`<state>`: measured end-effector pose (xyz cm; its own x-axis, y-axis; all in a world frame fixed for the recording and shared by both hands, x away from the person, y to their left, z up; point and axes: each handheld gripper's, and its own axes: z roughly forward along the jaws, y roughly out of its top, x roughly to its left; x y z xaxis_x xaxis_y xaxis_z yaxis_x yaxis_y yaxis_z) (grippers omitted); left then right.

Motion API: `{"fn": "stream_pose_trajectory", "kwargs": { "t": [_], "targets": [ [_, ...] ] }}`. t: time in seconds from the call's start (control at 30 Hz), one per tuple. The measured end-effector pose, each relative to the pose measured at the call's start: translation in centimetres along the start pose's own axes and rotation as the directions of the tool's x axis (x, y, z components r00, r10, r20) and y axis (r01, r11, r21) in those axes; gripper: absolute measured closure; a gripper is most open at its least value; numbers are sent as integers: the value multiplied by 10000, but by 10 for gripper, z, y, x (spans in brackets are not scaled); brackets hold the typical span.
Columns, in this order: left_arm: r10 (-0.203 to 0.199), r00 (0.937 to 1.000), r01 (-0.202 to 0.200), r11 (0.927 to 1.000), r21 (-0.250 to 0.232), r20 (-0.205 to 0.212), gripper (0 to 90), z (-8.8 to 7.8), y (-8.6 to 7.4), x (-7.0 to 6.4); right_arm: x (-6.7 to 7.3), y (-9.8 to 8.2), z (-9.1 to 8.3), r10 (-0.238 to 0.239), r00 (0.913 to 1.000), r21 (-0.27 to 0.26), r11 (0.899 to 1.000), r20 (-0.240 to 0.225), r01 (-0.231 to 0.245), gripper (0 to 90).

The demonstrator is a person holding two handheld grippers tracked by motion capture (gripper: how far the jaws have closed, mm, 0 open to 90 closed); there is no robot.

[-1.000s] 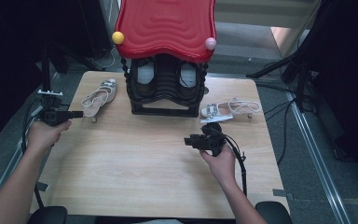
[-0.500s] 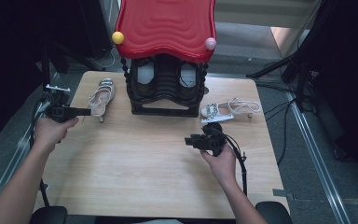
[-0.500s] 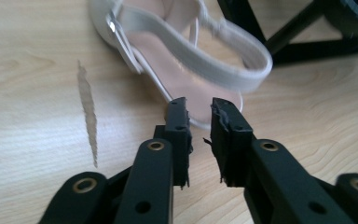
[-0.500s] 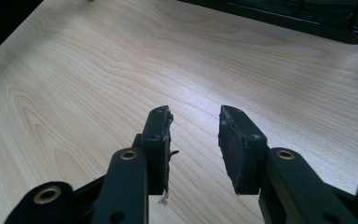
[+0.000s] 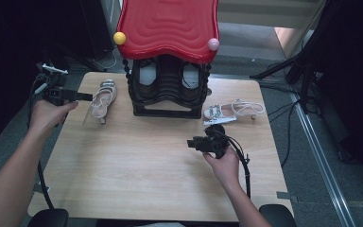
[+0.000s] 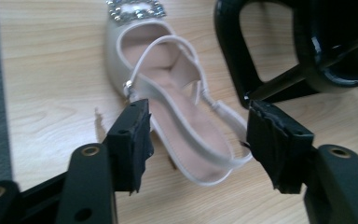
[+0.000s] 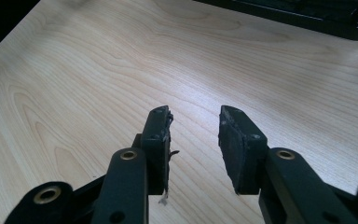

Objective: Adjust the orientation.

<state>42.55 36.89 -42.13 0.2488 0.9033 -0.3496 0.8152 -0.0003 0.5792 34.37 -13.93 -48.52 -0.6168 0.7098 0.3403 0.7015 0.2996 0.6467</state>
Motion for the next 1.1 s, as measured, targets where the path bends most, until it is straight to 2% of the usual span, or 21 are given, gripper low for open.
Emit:
{"fn": "stream_pose_trajectory", "kwargs": {
  "t": [0.1, 0.2, 0.4, 0.5, 0.57, 0.67, 0.77, 0.83, 0.97, 1.03, 1.1],
  "targets": [
    [55, 10000, -55, 9999, -98, -44, 289, 2, 7, -1, 0, 0, 0, -5, 10000, 1, 10000, 24, 5, 646],
    [228, 9995, -228, 9997, -24, -220, 251, 6, 13, -3, -1, 0, -1, 8, 10000, -27, 10000, 27, -8, 646],
    [314, 9994, -313, 9995, 66, -142, 133, 16, 21, -6, -1, 0, -2, 22, 10000, -38, 10000, 18, -22, 644],
    [325, 9988, -323, 9995, 55, -369, 105, 22, 26, -7, -1, -1, -3, 55, 10000, -10, 10000, 54, -55, 643],
    [264, 9993, -264, 9997, -2, -247, 93, 25, 29, -6, -1, -1, -3, 66, 10000, -7, 10000, 46, -65, 644],
    [315, 9987, -309, 9994, 143, -407, 76, 33, 31, -7, -1, -2, -4, 17, 10000, -38, 10000, 51, -17, 642],
    [52, 9990, -39, 9996, 277, -452, 63, 42, 32, -4, -1, -3, -5, 42, 9999, -6, 10000, 99, -42, 642],
    [77, 9984, -52, 9990, 435, -568, 53, 48, 31, -3, -1, -3, -6, 67, 9999, -1, 10000, 88, -67, 641],
    [-218, 9968, 266, 9978, 611, -775, 38, 64, 30, 0, -3, -5, -8, 118, 9999, -49, 9999, 123, -117, 640],
    [-107, 9963, 174, 9968, 785, -858, 36, 71, 30, 2, -3, -7, -8, 203, 9997, -53, 9998, 130, -203, 639],
    [-310, 9953, 381, 9964, 763, -920, 31, 78, 29, 2, -3, -8, -9, 202, 9997, -62, 9998, 166, -201, 639]
  ]
}}
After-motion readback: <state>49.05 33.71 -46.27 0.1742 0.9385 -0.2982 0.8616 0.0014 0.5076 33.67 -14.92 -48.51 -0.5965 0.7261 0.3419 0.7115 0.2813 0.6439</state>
